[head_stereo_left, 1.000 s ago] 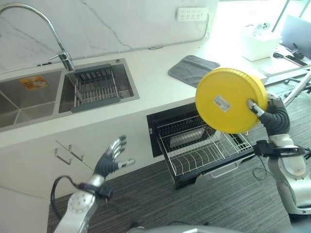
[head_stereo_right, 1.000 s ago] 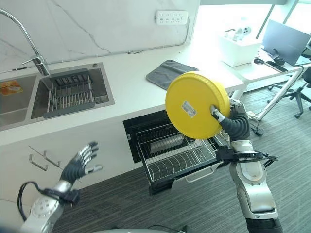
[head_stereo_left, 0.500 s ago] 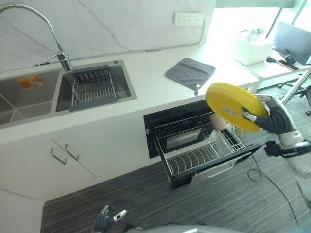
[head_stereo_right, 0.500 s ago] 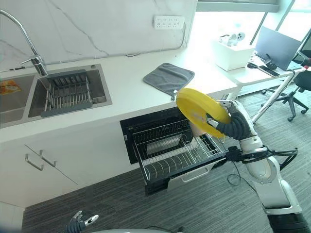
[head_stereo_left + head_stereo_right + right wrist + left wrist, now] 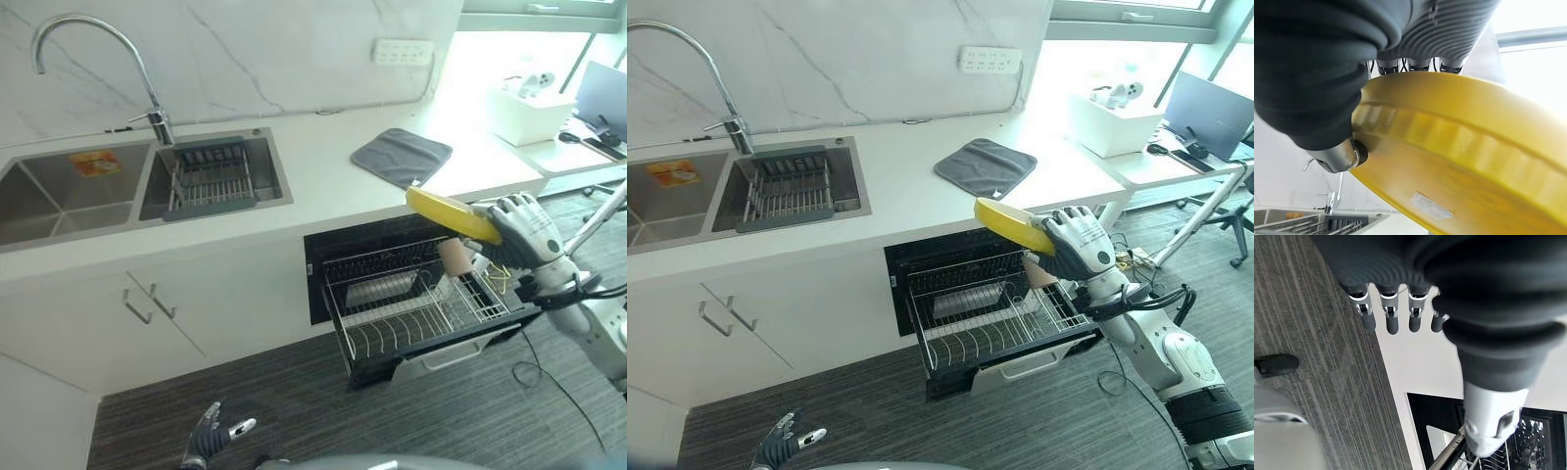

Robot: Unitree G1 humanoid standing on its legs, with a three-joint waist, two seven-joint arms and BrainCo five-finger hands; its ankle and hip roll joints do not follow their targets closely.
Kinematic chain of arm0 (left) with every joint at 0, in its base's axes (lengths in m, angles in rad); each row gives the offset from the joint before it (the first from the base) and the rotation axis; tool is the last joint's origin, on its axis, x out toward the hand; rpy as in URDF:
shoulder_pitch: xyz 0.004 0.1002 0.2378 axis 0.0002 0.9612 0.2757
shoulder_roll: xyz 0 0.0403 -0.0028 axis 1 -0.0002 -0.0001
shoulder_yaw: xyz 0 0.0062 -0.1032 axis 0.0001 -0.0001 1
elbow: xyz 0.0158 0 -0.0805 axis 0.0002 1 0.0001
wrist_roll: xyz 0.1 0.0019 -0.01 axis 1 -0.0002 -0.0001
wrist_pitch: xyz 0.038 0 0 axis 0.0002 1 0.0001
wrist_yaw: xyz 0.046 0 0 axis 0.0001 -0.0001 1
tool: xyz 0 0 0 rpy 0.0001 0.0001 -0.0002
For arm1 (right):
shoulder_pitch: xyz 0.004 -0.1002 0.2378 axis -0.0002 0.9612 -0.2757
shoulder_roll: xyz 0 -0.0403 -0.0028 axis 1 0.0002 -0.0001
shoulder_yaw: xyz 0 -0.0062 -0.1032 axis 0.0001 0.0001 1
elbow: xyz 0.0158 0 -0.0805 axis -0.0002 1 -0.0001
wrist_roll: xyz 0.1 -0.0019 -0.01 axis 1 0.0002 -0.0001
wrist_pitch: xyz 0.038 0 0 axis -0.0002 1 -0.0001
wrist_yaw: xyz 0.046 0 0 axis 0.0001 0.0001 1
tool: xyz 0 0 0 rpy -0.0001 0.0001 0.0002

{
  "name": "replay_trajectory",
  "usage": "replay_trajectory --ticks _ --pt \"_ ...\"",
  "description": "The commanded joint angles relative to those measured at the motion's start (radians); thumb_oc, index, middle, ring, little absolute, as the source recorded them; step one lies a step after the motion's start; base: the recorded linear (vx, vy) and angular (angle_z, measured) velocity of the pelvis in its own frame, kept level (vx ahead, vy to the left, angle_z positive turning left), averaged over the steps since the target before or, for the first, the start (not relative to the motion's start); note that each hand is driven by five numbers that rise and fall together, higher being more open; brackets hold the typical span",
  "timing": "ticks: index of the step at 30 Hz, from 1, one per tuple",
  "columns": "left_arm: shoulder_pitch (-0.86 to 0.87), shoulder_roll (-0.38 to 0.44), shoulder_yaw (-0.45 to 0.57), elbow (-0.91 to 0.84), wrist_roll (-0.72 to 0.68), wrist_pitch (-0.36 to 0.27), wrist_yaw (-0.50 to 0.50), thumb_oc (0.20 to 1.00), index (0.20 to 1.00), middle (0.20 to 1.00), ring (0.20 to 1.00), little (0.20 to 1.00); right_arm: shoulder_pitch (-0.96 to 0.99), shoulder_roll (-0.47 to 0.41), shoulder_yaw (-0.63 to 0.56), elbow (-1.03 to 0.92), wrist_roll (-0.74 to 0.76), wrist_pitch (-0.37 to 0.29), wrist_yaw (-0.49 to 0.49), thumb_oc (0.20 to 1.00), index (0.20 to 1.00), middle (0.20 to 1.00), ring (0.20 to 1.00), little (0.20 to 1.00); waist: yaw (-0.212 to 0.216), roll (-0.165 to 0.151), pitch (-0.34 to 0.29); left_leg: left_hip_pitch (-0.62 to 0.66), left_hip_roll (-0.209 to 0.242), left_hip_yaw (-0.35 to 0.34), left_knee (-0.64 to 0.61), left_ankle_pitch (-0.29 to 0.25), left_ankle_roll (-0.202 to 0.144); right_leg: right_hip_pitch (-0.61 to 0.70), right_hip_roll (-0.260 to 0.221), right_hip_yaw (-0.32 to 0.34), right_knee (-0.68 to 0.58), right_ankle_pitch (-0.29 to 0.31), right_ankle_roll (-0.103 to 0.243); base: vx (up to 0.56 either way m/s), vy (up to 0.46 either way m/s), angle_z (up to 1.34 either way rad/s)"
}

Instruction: Place the dishes in the dishwasher.

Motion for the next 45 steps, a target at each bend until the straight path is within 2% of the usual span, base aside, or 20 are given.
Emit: replay_trajectory --ticks 1,6,10,11,13,16,20,29,35,39,45 --pt "-0.069 0.048 -0.039 -0.022 0.027 -0.053 -0.004 1.000 1.000 1.000 1.000 1.000 -0.151 0.009 0.005 0.028 0.018 0.025 -0.077 0.200 0.200 0.200 0.200 0.200 0.036 -0.001 0.016 0.007 0.024 -0.038 0.001 -0.032 0.014 0.070 -0.035 -0.048 0.006 -0.051 0.025 0.00 0.016 0.07" --pt "-0.069 0.059 -0.053 -0.031 0.025 -0.045 -0.008 1.000 1.000 1.000 1.000 1.000 -0.186 0.037 0.084 0.118 -0.001 0.034 -0.092 0.200 0.200 0.200 0.200 0.200 0.054 -0.003 0.022 0.004 0.023 -0.054 0.001 -0.027 0.016 0.092 -0.024 -0.064 0.006 -0.062 0.015 0.02 0.009 0.10" --pt "-0.061 0.070 -0.055 -0.043 0.030 -0.034 -0.019 1.000 1.000 1.000 1.000 1.000 -0.189 0.050 0.099 0.159 -0.001 0.034 -0.105 0.200 0.200 0.200 0.200 0.200 0.062 -0.002 0.036 0.015 0.015 -0.069 0.001 -0.027 0.022 0.119 -0.003 -0.070 0.018 -0.083 -0.002 0.05 0.010 0.15" --pt "-0.066 0.081 -0.051 -0.047 0.024 -0.030 -0.028 1.000 1.000 1.000 1.000 1.000 -0.192 0.050 0.100 0.170 -0.002 0.030 -0.111 0.200 0.200 0.200 0.200 0.200 0.064 0.000 0.057 0.016 0.002 -0.084 0.027 -0.034 0.031 0.109 0.003 -0.054 0.073 -0.116 -0.016 -0.02 -0.014 0.17" --pt "-0.098 0.105 -0.056 -0.058 0.006 -0.023 -0.036 1.000 1.000 1.000 1.000 1.000 -0.213 0.043 0.104 0.176 -0.015 0.032 -0.125 0.200 0.200 0.200 0.200 0.200 0.066 0.001 0.105 -0.059 -0.013 -0.123 0.168 -0.078 0.029 0.062 -0.005 -0.034 0.168 -0.154 -0.032 -0.15 -0.068 0.02" --pt "-0.186 0.127 -0.067 -0.033 -0.027 -0.018 -0.035 1.000 1.000 1.000 1.000 1.000 -0.303 0.033 0.145 0.242 -0.023 0.043 -0.155 0.200 0.200 0.200 0.200 0.200 0.063 0.010 0.170 -0.163 -0.006 -0.160 0.286 -0.109 0.022 -0.039 -0.025 -0.019 0.285 -0.186 -0.042 -0.24 -0.070 0.18" --pt "-0.212 0.143 -0.088 -0.048 -0.044 -0.012 -0.025 1.000 1.000 1.000 1.000 1.000 -0.357 0.015 0.186 0.301 -0.012 0.043 -0.185 0.200 0.200 0.200 0.200 0.200 0.062 0.026 0.214 -0.214 -0.001 -0.179 0.356 -0.137 0.026 -0.107 -0.054 -0.007 0.379 -0.216 -0.050 -0.10 -0.010 0.08" --pt "-0.207 0.189 -0.108 -0.105 -0.110 -0.020 -0.014 1.000 1.000 1.000 1.000 1.000 -0.518 -0.029 0.316 0.427 0.008 0.059 -0.189 0.200 0.200 0.200 0.200 0.200 0.079 0.058 0.292 -0.280 -0.005 -0.197 0.436 -0.160 0.042 -0.181 -0.101 0.004 0.468 -0.226 -0.051 -0.05 0.009 0.06" --pt "-0.199 0.210 -0.119 -0.133 -0.136 -0.023 -0.013 1.000 1.000 1.000 1.000 1.000 -0.569 -0.030 0.364 0.528 0.008 0.055 -0.201 0.200 0.200 0.200 0.200 0.200 0.092 0.065 0.312 -0.295 0.003 -0.197 0.463 -0.164 0.042 -0.199 -0.124 0.003 0.506 -0.229 -0.047 0.01 0.005 0.01" --pt "-0.188 0.235 -0.117 -0.153 -0.128 -0.027 -0.016 1.000 1.000 1.000 1.000 1.000 -0.611 -0.019 0.388 0.612 0.034 0.097 -0.197 0.200 0.200 0.200 0.200 0.200 0.113 0.060 0.320 -0.305 0.008 -0.198 0.469 -0.160 0.041 -0.206 -0.135 -0.002 0.523 -0.232 -0.042 0.03 -0.027 0.03" --pt "-0.186 0.254 -0.116 -0.173 -0.135 -0.016 -0.021 1.000 1.000 1.000 1.000 1.000 -0.665 0.009 0.400 0.730 0.038 0.116 -0.204 0.200 0.200 0.200 0.200 0.200 0.135 0.063 0.328 -0.319 0.010 -0.206 0.470 -0.153 0.041 -0.220 -0.144 -0.007 0.536 -0.230 -0.040 0.01 -0.023 0.05"
